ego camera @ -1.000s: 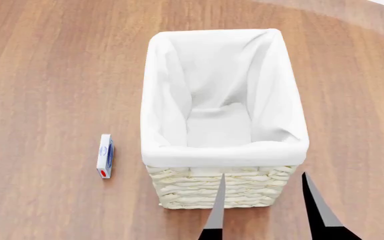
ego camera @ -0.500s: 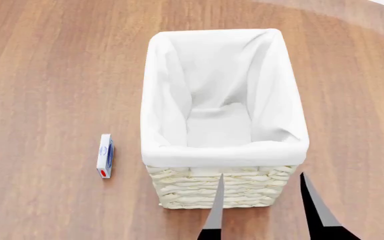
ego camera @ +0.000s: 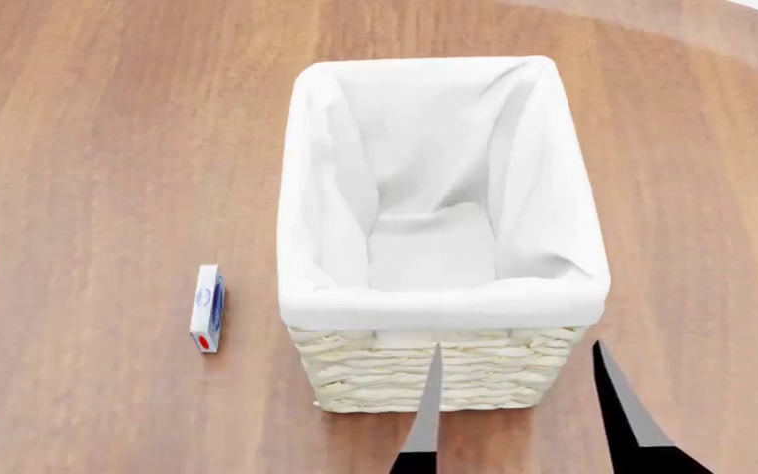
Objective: Pick up the ketchup, and put it in the basket.
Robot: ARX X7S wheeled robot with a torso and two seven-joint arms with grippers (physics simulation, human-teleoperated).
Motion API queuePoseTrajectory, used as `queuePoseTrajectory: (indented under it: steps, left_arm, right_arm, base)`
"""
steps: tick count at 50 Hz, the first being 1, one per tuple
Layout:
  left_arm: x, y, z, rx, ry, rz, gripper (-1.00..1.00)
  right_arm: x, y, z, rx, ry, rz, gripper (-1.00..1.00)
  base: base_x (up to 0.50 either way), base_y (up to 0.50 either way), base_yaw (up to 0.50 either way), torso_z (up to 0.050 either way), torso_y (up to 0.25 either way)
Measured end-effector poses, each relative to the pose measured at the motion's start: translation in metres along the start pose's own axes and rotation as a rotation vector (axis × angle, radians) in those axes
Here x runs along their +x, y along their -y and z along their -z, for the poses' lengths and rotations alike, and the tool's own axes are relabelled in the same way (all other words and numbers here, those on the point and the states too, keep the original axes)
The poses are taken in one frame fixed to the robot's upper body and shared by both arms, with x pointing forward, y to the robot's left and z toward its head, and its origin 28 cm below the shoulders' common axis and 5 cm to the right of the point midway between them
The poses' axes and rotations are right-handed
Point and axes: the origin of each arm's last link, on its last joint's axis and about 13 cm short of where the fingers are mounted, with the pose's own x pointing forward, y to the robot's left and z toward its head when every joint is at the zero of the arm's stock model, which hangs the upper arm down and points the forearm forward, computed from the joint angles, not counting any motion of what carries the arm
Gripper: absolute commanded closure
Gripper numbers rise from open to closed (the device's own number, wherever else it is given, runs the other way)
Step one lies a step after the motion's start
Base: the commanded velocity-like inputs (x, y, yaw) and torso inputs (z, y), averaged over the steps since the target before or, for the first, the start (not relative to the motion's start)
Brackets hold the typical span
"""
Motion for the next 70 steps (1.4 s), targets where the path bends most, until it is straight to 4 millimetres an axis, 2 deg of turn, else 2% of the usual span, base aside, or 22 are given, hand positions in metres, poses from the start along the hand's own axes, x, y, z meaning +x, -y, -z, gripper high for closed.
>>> queuePoseTrajectory:
  steps: [13,24,35,51,58,70]
  left_arm:
    - [0.028,0.013,-0.021,0.070,-0.039,0.185,1.00]
    - [0.045,0.025,-0.030,0.109,-0.079,0.343,1.00]
    - [0.056,0.028,-0.047,0.144,-0.115,0.464,1.00]
    - [0.071,0.028,-0.057,0.179,-0.153,0.633,1.00]
    - [0.074,0.030,-0.063,0.182,-0.150,0.711,1.00]
    - [0.082,0.034,-0.069,0.142,-0.142,0.779,1.00]
  right_arm:
    - [0.000,0.001,0.000,0.002,0.000,0.004,-1.00]
    - [0.000,0.002,-0.001,0.004,0.002,0.007,-1.00]
    - [0.001,0.002,-0.001,0.005,0.003,0.009,-1.00]
    - [0.004,0.005,-0.003,0.017,-0.003,-0.016,-1.00]
    - [0.007,0.011,-0.010,0.060,-0.030,-0.087,-1.00]
    - [0.015,0.025,-0.034,0.074,-0.075,-0.257,-1.00]
  base:
    - [0.00,0.00,0.00,0.000,0.001]
    - [0.00,0.00,0.00,0.000,0.000]
    - [0.00,0.00,0.00,0.000,0.001]
    - [0.00,0.00,0.00,0.000,0.000]
    - [0.00,0.00,0.00,0.000,0.001]
    - [0.00,0.00,0.00,0.000,0.000]
